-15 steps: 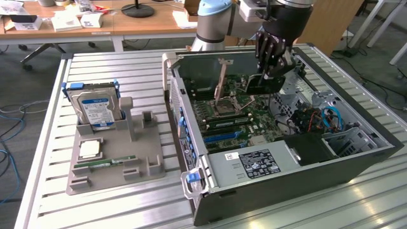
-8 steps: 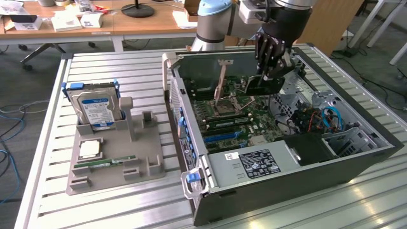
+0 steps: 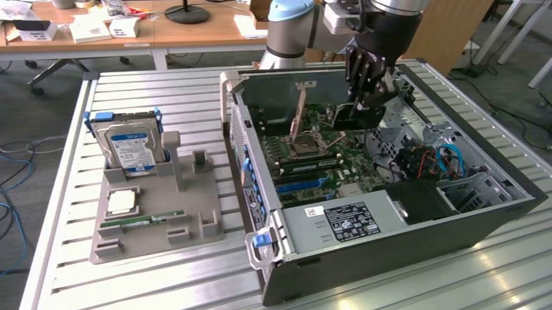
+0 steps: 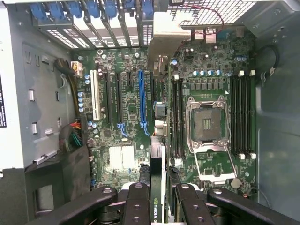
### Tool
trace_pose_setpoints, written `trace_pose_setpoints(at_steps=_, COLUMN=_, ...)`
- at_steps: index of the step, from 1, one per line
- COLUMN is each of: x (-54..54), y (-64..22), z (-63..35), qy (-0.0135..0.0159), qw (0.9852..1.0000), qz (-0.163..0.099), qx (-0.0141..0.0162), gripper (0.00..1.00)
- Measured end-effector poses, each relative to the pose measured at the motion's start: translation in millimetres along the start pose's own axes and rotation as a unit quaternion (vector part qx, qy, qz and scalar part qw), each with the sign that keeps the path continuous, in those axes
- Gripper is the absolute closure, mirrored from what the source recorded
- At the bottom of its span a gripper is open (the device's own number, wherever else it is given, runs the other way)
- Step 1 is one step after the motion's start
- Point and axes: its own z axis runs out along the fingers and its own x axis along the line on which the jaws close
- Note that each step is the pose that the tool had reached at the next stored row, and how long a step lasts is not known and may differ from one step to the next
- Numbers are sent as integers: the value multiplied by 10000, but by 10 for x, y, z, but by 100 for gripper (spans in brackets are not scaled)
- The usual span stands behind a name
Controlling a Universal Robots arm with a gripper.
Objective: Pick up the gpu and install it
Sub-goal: 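Insert the gpu into the slot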
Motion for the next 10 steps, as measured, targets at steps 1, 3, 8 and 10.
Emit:
trace_pose_setpoints(at_steps=1, x=0, y=0, z=3, qy=0, qw=10000, qz=0, qx=0, gripper=74)
trace_pose_setpoints(at_steps=3, x=0, y=0, z=8, qy=0, qw=10000, qz=0, qx=0, gripper=74)
trace_pose_setpoints(at_steps=8, x=0, y=0, z=19, qy=0, qw=10000, qz=0, qx=0, gripper=74)
trace_pose_setpoints(at_steps=10, x=0, y=0, z=24, qy=0, qw=10000, qz=0, qx=0, gripper=74)
